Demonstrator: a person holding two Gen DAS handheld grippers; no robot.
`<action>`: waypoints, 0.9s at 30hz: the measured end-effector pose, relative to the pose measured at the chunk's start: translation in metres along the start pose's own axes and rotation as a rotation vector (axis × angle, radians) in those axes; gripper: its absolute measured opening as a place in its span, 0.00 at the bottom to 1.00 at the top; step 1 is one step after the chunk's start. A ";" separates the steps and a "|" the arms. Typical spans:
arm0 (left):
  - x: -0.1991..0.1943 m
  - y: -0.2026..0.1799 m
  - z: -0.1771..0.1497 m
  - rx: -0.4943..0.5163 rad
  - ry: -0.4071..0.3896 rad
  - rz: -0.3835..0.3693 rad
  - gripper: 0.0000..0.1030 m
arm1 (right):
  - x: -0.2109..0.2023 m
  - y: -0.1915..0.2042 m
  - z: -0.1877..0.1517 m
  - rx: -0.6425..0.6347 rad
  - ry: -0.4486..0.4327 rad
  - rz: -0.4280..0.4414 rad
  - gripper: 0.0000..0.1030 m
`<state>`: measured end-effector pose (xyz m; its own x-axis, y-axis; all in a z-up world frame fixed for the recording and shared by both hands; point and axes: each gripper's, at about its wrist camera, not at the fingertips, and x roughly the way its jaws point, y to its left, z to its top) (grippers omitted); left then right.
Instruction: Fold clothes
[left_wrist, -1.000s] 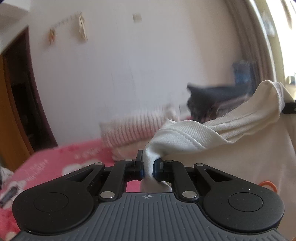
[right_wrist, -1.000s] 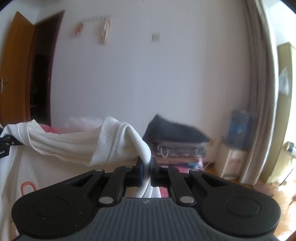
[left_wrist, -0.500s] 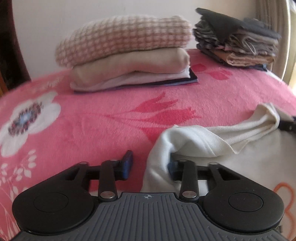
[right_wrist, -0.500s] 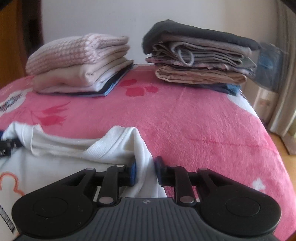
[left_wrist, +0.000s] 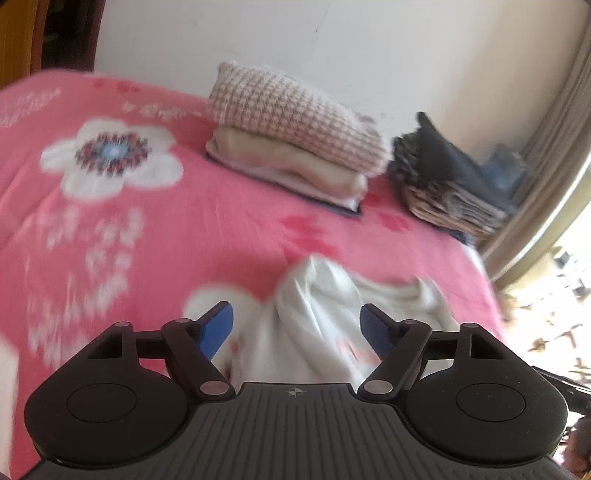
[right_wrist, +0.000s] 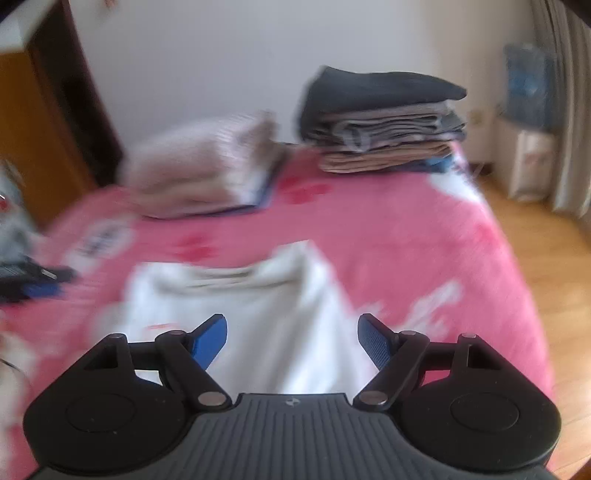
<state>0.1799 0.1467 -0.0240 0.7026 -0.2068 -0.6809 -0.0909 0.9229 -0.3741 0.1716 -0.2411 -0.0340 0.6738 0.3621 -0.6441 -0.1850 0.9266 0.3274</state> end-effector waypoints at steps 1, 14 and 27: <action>-0.011 0.003 -0.016 -0.019 0.007 -0.001 0.81 | -0.016 0.006 -0.009 0.017 0.002 0.040 0.82; -0.069 -0.019 -0.177 -0.016 0.185 -0.156 0.73 | -0.090 0.038 -0.170 0.382 0.077 0.145 0.44; -0.028 -0.068 -0.210 0.227 0.254 -0.040 0.53 | -0.066 -0.024 -0.195 0.753 -0.015 0.208 0.33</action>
<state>0.0180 0.0214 -0.1121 0.5013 -0.2924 -0.8143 0.1124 0.9552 -0.2738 -0.0081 -0.2672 -0.1342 0.6888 0.5148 -0.5104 0.2234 0.5191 0.8250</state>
